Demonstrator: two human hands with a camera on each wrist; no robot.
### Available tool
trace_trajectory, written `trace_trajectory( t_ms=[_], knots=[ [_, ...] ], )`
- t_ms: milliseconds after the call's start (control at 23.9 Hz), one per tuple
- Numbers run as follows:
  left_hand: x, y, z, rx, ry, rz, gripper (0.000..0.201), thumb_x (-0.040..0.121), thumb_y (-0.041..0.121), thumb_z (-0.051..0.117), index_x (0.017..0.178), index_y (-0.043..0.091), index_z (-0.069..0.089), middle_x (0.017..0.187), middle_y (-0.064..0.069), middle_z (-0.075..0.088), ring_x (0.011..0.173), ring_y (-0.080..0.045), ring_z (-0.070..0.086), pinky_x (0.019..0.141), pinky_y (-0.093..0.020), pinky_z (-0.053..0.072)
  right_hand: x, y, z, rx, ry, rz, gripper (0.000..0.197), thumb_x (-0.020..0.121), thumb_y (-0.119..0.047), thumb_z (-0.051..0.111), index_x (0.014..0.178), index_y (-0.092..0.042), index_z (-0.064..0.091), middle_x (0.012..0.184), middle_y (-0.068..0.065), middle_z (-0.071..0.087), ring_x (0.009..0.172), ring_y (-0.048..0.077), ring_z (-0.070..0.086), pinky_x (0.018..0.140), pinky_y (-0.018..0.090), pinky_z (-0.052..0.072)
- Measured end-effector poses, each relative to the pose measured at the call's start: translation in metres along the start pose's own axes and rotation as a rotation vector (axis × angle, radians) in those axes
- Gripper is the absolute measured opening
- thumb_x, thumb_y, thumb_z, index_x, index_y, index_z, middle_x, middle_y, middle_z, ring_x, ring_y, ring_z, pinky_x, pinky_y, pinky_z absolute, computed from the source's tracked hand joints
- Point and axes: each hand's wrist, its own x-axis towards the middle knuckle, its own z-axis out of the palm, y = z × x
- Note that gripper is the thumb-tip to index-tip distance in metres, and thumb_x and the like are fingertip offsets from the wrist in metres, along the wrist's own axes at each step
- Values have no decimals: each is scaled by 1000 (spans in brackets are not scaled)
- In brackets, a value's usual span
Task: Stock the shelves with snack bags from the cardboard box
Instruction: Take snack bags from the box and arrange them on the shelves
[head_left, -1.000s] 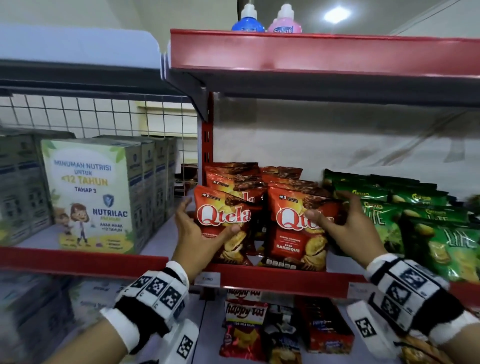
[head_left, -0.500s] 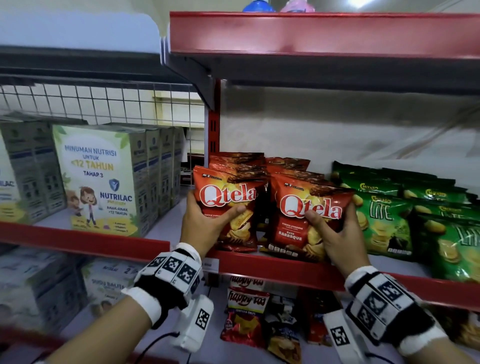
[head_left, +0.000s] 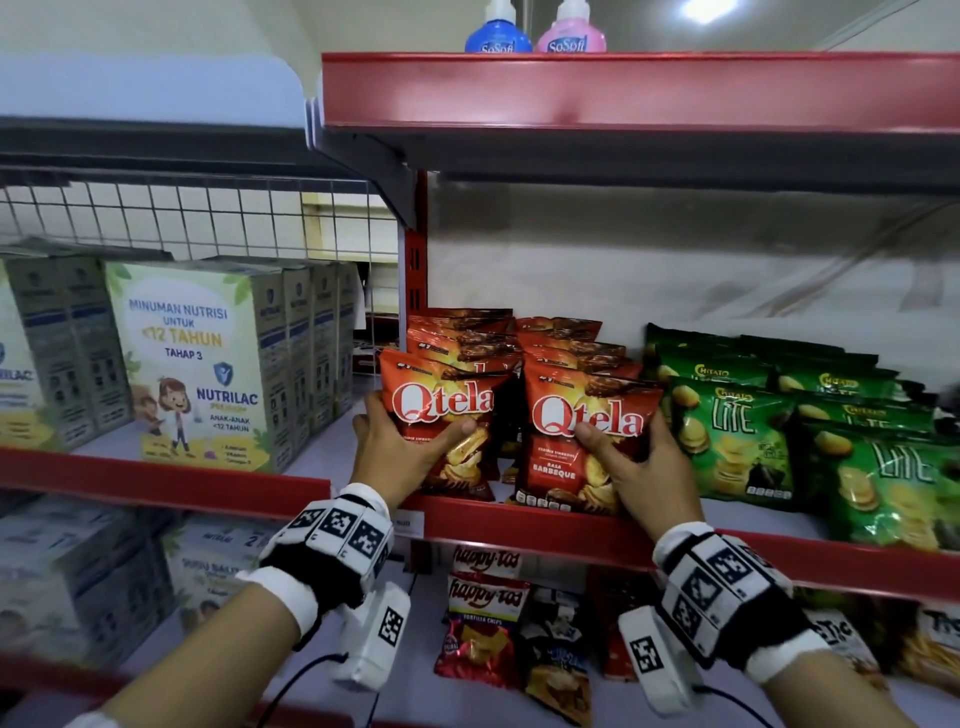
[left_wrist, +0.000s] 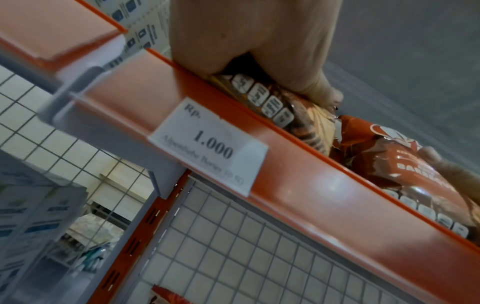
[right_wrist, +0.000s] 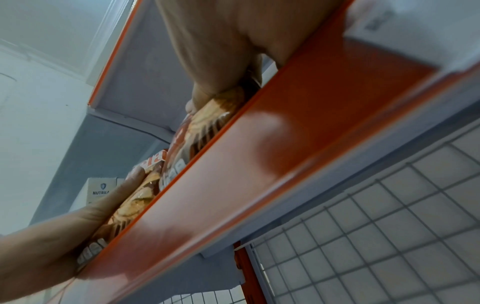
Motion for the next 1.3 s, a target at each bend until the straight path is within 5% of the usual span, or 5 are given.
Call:
trace_trajectory(
  t_ms=[293, 460, 795, 1088, 1297],
  knots=[
    [-16, 0, -10, -59, 48, -5, 126, 38, 78, 69, 141, 29, 15, 152, -10, 28, 135, -26, 36, 112, -44, 31, -11, -5, -13, 104, 23, -1, 85, 62, -75, 59, 129, -25, 42, 117, -6, 62, 106, 15, 59, 90, 31, 44],
    [-35, -2, -9, -40, 85, 27, 97, 43, 77, 72, 123, 43, 28, 141, -3, 41, 127, -22, 44, 106, -46, 40, -20, 5, -21, 6, -15, -5, 88, 67, -57, 74, 138, -25, 33, 122, -2, 59, 110, 19, 58, 93, 36, 48],
    [-51, 5, -5, 67, 170, -24, 95, 65, 54, 77, 141, 27, 26, 148, -8, 33, 137, -27, 29, 111, -49, 30, -38, 6, -27, 12, -59, -49, 81, 79, -46, 70, 145, -21, 28, 140, 0, 48, 125, 18, 47, 98, 27, 35],
    [-97, 18, 6, -26, 193, 190, 12, 89, 10, 61, 99, 16, 58, 115, -12, 52, 107, -31, 54, 96, -49, 46, -75, 10, -59, 49, 169, -210, 17, 88, -7, 60, 103, -13, 58, 95, 4, 60, 80, 17, 58, 66, 23, 46],
    [-141, 20, 20, -33, -8, 247, 15, 90, 4, 58, 90, 18, 58, 101, -11, 61, 93, -23, 59, 84, -36, 50, -110, 16, -75, 56, 87, -173, 17, 89, -7, 58, 102, -18, 56, 89, 4, 60, 76, 15, 56, 63, 15, 44]
  ],
)
